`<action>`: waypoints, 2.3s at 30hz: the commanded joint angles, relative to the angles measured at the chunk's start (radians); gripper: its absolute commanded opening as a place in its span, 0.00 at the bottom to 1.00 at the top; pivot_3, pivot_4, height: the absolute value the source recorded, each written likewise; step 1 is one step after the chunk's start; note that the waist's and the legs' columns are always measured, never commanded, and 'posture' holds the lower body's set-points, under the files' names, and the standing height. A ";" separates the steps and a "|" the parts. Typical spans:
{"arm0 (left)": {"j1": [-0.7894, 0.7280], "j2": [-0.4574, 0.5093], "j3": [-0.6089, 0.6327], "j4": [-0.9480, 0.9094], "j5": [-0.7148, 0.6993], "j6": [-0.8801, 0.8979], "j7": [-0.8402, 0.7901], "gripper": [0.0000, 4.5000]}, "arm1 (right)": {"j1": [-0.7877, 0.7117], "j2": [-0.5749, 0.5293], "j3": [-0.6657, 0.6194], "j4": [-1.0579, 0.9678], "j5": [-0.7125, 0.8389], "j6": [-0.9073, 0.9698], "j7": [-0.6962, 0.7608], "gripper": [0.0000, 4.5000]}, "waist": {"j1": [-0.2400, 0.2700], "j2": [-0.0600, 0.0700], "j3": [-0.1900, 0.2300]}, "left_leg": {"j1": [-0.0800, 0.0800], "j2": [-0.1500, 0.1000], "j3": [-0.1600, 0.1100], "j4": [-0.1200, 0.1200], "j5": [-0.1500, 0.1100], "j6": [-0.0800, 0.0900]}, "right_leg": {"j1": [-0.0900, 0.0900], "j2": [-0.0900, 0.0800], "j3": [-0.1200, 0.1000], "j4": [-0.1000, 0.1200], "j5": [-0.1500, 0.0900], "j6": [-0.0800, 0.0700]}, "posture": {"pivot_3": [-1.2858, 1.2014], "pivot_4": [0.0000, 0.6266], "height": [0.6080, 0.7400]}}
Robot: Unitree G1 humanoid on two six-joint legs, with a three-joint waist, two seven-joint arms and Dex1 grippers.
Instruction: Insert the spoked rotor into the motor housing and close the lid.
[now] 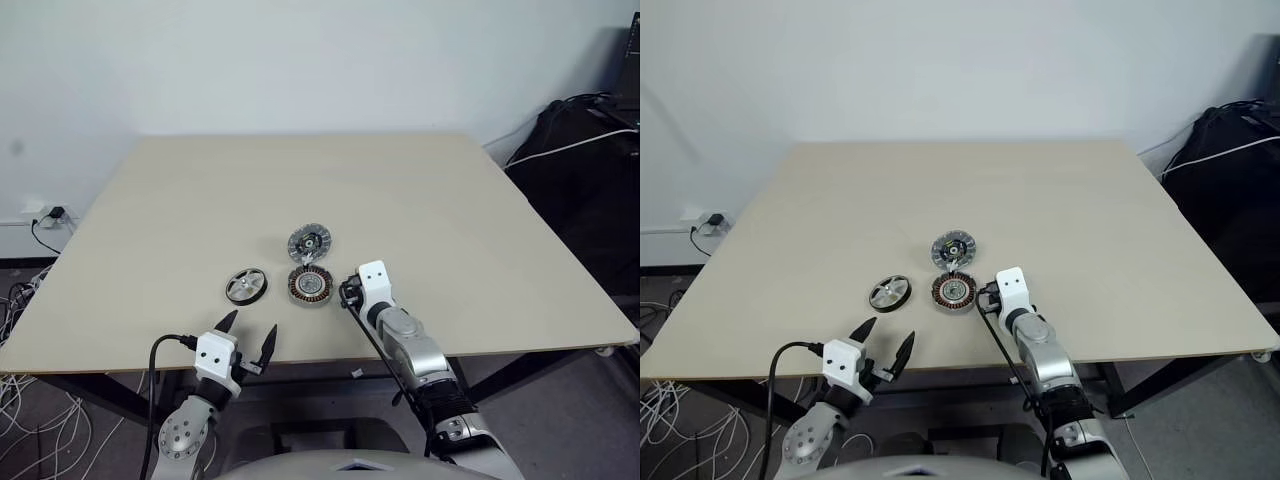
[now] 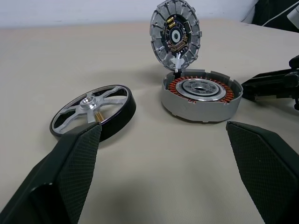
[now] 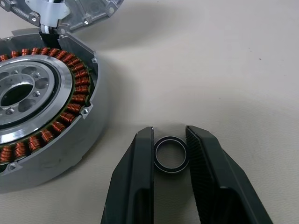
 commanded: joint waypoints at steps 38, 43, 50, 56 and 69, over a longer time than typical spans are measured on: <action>-0.007 -0.023 -0.002 -0.038 -0.007 -0.010 0.013 1.00 | -0.156 0.075 0.130 0.074 -0.015 -0.059 0.102 0.16 | -0.002 0.001 0.001 | -0.001 -0.002 0.001 0.000 0.001 -0.001 | -0.001 0.001 0.000 0.000 0.000 0.000 | 0.52 0.00 1.00; -0.007 -0.023 -0.003 -0.040 -0.009 -0.008 0.014 1.00 | -0.158 0.082 0.132 0.079 -0.011 -0.062 0.116 0.16 | -0.002 0.001 0.001 | -0.001 -0.001 0.001 0.000 0.000 -0.001 | -0.001 0.001 0.000 0.000 0.000 0.000 | 0.52 0.00 1.00; -0.011 -0.020 0.001 -0.029 -0.013 -0.013 0.010 1.00 | -0.160 0.088 0.132 0.081 -0.014 -0.063 0.115 0.16 | -0.002 0.001 0.001 | -0.001 -0.001 0.001 0.000 0.000 -0.001 | -0.001 0.001 0.000 0.000 0.000 0.000 | 0.52 0.00 1.00; -0.018 -0.021 0.004 -0.011 -0.017 -0.021 0.004 1.00 | -0.158 0.088 0.130 0.075 -0.010 -0.067 0.122 0.44 | -0.002 0.001 0.001 | -0.001 -0.001 0.001 0.000 0.001 -0.001 | -0.001 0.001 0.000 0.000 0.000 0.000 | 0.52 0.00 1.00; -0.013 -0.023 -0.002 -0.025 -0.014 -0.014 0.004 1.00 | -0.118 0.089 0.114 -0.089 0.043 -0.037 0.163 0.76 | -0.002 0.001 0.001 | -0.001 -0.001 0.001 0.000 0.000 -0.001 | -0.001 0.001 0.000 0.001 0.000 0.000 | 0.52 0.00 1.00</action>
